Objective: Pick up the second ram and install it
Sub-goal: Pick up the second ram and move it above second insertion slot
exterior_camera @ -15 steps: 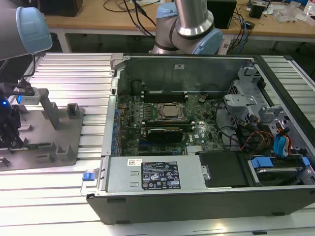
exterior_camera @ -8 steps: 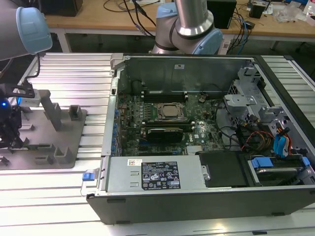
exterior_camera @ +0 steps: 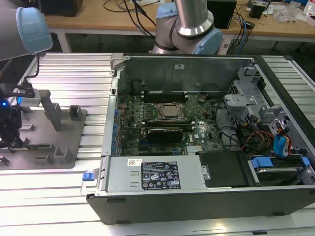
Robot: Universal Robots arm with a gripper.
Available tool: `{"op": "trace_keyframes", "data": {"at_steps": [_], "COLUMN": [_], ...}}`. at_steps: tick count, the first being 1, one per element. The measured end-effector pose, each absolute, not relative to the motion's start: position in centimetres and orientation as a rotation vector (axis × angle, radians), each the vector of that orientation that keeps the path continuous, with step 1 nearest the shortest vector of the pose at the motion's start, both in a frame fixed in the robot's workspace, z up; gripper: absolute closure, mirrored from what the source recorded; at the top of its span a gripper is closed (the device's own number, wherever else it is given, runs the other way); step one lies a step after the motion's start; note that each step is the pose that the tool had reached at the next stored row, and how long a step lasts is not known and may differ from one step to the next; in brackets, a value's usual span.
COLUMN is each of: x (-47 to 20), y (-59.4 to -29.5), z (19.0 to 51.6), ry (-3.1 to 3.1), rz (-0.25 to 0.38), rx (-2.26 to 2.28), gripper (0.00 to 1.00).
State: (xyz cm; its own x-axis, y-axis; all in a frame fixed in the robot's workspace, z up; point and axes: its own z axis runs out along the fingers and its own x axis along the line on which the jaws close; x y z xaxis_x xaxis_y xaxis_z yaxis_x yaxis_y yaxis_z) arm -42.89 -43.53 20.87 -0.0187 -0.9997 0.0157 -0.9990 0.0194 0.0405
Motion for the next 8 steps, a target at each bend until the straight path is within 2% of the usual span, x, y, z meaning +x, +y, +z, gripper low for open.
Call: {"op": "trace_keyframes", "data": {"at_steps": [8], "x": [-42.89], "y": [-43.53], "z": [21.2], "ry": [-2.214], "rz": [-0.029], "rx": [2.174], "gripper": [0.91]}}
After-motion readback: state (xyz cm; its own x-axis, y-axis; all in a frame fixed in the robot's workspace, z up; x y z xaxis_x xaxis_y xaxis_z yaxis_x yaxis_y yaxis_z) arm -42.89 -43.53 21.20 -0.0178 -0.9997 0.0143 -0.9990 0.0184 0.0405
